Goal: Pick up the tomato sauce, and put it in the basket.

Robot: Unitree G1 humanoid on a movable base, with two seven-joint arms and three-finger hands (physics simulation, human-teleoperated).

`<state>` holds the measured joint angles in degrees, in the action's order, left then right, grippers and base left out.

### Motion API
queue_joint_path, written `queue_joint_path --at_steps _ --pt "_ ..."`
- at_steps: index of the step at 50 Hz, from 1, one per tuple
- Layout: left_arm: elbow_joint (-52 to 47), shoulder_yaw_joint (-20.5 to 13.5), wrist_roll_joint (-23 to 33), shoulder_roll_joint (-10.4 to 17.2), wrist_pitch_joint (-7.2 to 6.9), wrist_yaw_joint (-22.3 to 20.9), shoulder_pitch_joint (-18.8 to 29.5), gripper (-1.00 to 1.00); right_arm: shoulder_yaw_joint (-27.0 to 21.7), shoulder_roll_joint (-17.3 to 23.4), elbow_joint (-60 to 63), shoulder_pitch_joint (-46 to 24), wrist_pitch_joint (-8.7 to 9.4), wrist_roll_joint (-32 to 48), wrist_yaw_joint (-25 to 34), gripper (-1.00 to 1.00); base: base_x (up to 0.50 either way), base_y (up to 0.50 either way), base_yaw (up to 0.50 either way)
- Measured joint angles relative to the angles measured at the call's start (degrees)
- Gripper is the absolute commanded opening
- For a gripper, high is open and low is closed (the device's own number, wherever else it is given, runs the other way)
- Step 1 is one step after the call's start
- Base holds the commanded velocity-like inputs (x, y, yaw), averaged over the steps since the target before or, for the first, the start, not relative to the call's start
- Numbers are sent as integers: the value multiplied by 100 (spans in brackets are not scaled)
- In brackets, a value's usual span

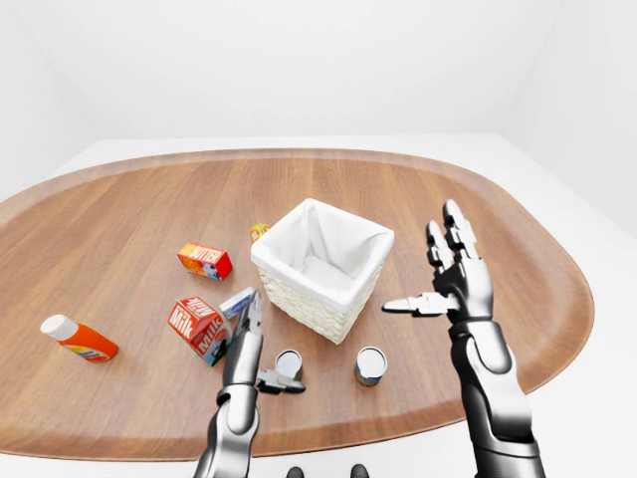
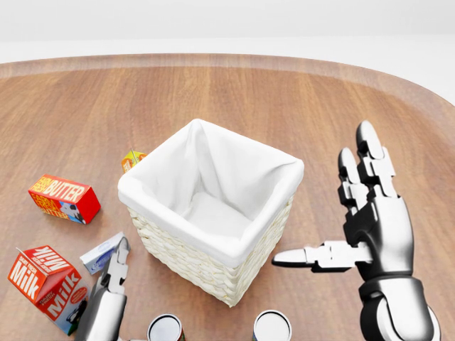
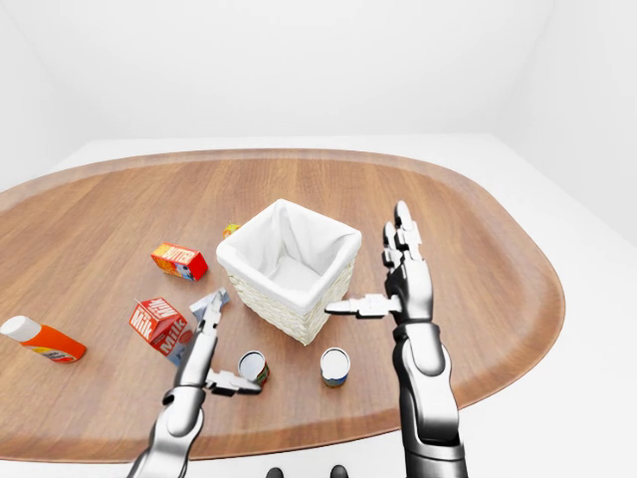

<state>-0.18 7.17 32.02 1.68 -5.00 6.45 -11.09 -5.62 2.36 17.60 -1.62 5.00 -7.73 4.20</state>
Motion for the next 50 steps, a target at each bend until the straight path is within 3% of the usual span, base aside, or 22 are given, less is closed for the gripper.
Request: queue_joint_path --at_steps 50 --pt "842 -44 32 -50 0 154 396 100 52 -28 -20 89 0 58 40 100 0 0 0"
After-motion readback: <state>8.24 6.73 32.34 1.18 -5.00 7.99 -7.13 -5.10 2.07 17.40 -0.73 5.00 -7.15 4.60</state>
